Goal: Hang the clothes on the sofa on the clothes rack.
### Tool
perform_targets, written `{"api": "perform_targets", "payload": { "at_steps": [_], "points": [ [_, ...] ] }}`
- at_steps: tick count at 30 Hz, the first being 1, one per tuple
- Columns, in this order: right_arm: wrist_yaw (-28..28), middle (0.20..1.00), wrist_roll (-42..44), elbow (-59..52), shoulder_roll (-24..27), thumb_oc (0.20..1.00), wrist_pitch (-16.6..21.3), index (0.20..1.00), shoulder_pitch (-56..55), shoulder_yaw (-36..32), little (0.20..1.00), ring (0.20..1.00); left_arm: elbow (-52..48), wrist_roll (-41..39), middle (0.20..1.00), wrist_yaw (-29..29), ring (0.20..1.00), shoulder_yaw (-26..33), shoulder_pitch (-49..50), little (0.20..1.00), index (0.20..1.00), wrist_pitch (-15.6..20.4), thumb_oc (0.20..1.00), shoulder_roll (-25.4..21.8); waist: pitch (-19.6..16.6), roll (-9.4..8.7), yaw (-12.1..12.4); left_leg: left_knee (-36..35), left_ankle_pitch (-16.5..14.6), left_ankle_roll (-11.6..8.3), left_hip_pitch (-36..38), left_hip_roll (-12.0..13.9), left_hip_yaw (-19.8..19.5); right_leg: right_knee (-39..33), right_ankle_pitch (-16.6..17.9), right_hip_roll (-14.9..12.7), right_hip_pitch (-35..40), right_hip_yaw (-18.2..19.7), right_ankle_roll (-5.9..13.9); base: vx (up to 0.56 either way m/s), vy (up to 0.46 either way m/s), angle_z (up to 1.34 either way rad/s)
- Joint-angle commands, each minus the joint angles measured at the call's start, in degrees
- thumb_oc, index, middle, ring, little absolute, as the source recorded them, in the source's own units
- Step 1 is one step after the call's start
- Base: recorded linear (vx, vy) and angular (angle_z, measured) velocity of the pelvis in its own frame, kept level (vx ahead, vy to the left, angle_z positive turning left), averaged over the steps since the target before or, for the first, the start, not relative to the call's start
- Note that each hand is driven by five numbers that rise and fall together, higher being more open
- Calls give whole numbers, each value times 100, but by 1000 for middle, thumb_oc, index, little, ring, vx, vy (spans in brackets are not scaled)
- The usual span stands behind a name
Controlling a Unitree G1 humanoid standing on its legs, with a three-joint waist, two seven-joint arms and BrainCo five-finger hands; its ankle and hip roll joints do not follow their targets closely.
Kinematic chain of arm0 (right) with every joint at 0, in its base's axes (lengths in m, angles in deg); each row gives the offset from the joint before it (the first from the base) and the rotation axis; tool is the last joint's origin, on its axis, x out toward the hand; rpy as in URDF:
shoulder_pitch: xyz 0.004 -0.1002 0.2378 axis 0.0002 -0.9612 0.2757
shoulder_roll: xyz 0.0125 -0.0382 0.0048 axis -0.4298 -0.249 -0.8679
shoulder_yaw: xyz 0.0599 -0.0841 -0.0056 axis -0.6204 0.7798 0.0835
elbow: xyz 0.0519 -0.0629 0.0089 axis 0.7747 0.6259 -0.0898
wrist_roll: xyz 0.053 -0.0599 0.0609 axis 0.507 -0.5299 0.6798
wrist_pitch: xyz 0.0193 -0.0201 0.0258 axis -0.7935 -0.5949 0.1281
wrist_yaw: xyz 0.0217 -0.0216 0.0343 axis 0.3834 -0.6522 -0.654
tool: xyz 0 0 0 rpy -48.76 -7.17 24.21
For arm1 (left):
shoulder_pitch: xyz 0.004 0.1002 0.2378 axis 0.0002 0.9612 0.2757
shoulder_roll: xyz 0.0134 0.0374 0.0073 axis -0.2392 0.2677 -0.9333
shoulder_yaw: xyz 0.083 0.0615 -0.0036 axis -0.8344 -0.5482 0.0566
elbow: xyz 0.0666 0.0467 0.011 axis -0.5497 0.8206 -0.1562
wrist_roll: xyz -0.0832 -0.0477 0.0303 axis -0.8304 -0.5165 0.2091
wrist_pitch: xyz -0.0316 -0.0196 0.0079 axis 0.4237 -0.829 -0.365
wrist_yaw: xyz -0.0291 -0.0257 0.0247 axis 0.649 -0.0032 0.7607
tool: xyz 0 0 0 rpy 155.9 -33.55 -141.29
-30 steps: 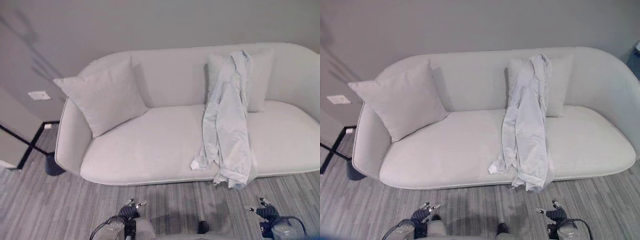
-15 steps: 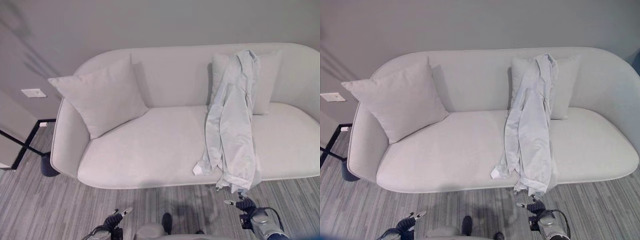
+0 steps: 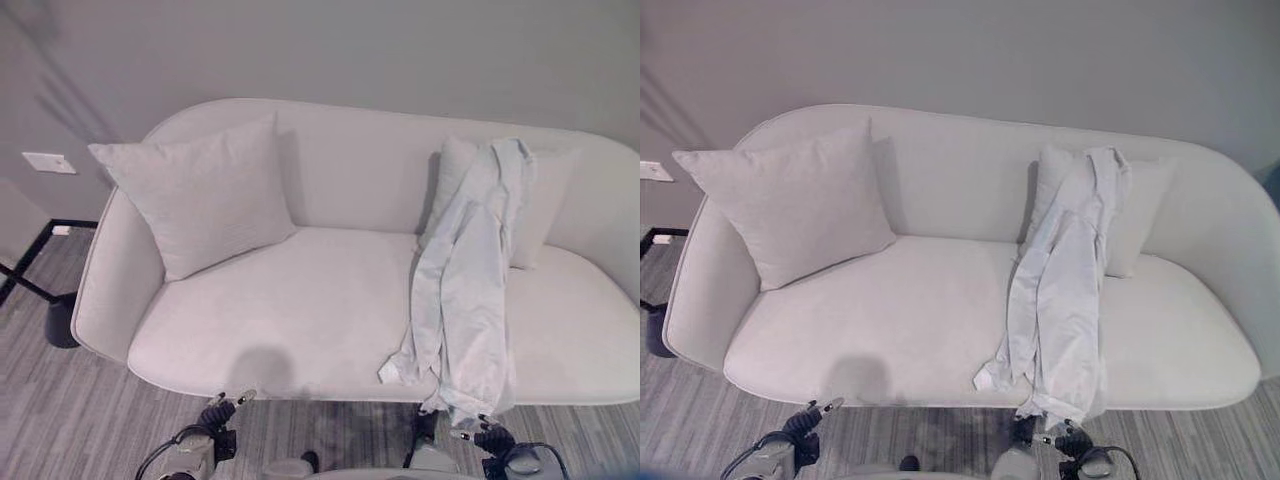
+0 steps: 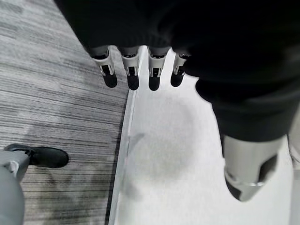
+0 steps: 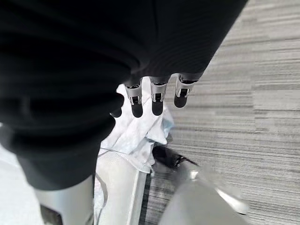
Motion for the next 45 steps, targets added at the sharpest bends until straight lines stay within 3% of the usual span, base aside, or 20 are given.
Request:
{"api": "perform_targets", "payload": {
  "at_steps": [1, 6, 11, 18, 23, 28, 30, 32, 33, 35, 37, 38, 40, 42, 45],
  "points": [
    [37, 1000, 39, -189, 187, 1000, 62, 1000, 99, -105, 1000, 1000, -196, 157, 1000, -6, 1000, -99, -190, 1000, 1000, 147, 1000, -48, 206, -140, 9, -4, -133, -431, -254, 92, -330, 285, 372, 47, 338, 306, 93, 194, -269, 58],
    [22, 1000, 4, -37, 232, 1000, 39, 1000, 42, -125, 1000, 1000, -123, 192, 1000, 13, 1000, -149, -197, 1000, 1000, 148, 1000, 46, 35, -141, -19, -4, -172, -591, -220, 280, -343, -5, 90, 184, 663, -27, 76, 86, -186, 33],
    [4, 1000, 60, 109, 296, 1000, 56, 1000, 5, -157, 1000, 1000, -148, 137, 1000, 10, 1000, -259, -183, 1000, 1000, 155, 1000, 166, -113, 27, -93, -4, -60, -735, -406, 540, -363, -5, -245, 406, 744, -164, -71, 23, -178, 2],
    [5, 1000, 0, 164, 289, 1000, 44, 1000, -80, -143, 1000, 1000, -192, 251, 1000, 43, 1000, -434, -190, 1000, 1000, 140, 1000, 240, -109, 154, -167, -4, -53, -803, -389, 602, -284, -5, -332, 434, 846, -316, -104, -23, -33, 6],
    [-3, 1000, -21, 29, 280, 1000, 51, 1000, -5, -82, 1000, 1000, -196, 337, 1000, 13, 1000, -552, -333, 1000, 1000, 129, 1000, 194, 29, 281, -250, -4, -23, -962, -326, 771, -151, 232, -452, 479, 808, -497, -250, -41, -125, -23],
    [-11, 1000, -15, -64, 314, 1000, 90, 1000, -21, 25, 1000, 1000, -321, 241, 1000, 42, 1000, -513, -218, 1000, 1000, 107, 1000, 167, -40, 361, -178, -4, 270, -1221, -148, 1286, -48, 36, -738, 896, 1129, -619, -446, 46, -242, -5],
    [-1, 1000, 40, -138, 326, 1000, 110, 1000, -57, 85, 1000, 1000, -437, 184, 1000, 89, 1000, -521, -136, 1000, 1000, 71, 1000, 181, 23, 366, -113, 785, 621, -1293, -375, 1497, -155, -5, -915, 1156, 1378, -600, -602, 25, -345, -8],
    [-11, 1000, 39, -167, 342, 1000, 111, 1000, -81, 89, 1000, 1000, -464, 164, 1000, 113, 1000, -523, -93, 1000, 1000, 49, 1000, 203, 66, 352, -98, 1078, 689, -1233, -464, 1496, -212, -5, -939, 1204, 1440, -579, -638, 3, -167, -28],
    [-6, 1000, 47, -161, 374, 1000, 103, 1000, -49, 99, 1000, 1000, -464, 130, 1000, 121, 1000, -547, -95, 1000, 1000, 58, 1000, 219, 157, 342, -74, 1468, 935, -1212, -657, 1455, -324, -5, -941, 1224, 1499, -560, -667, -26, -198, -36],
    [1, 1000, 100, -197, 398, 1000, 75, 1000, -12, 110, 1000, 1000, -474, 81, 1000, 116, 1000, -576, -118, 1000, 1000, 16, 1000, 256, 278, 281, -74, 1915, 1145, -1042, -1014, 1398, -320, -5, -956, 1200, 1542, -562, -713, -34, -200, -18],
    [5, 1000, 83, -179, 397, 1000, 68, 1000, 15, 137, 1000, 1000, -447, 129, 1000, 128, 1000, -570, -117, 1000, 1000, 3, 1000, 287, 275, 238, -74, 2052, 1005, -937, -1109, 1357, -131, -5, -1019, 1222, 1572, -520, -758, 23, -169, -5],
    [-12, 1000, 77, -93, 396, 1000, 69, 1000, 33, 183, 1000, 1000, -386, 146, 1000, 141, 1000, -557, -142, 1000, 1000, -18, 1000, 344, 240, 217, -29, 1886, 420, -792, -1256, 889, -171, -5, -1087, 1218, 1546, -471, -752, 26, -74, -10],
    [-3, 1000, 78, -46, 403, 1000, 81, 1000, 40, 187, 1000, 1000, -344, 156, 1000, 141, 1000, -576, -172, 1000, 1000, -1, 1000, 359, 238, 210, -29, 1705, 253, -782, -1249, 744, -124, -5, -1101, 1201, 1553, -493, -730, 43, -63, -14],
    [20, 1000, 84, -7, 409, 1000, 92, 1000, 37, 155, 1000, 1000, -328, 175, 1000, 143, 1000, -588, -225, 1000, 1000, 28, 1000, 357, 182, 293, -36, 1049, 442, -718, -1353, 528, 120, -5, -1089, 1264, 1522, -548, -702, 45, -12, -7],
    [27, 1000, 8, 121, 394, 1000, 108, 1000, 73, 202, 1000, 1000, -301, 196, 1000, 150, 1000, -587, -245, 1000, 1000, 65, 1000, 336, 133, 399, -1, 347, 651, -709, -1171, 322, 24, -5, -1120, 1391, 1529, -482, -712, 79, 14, 11]
  ]
}}
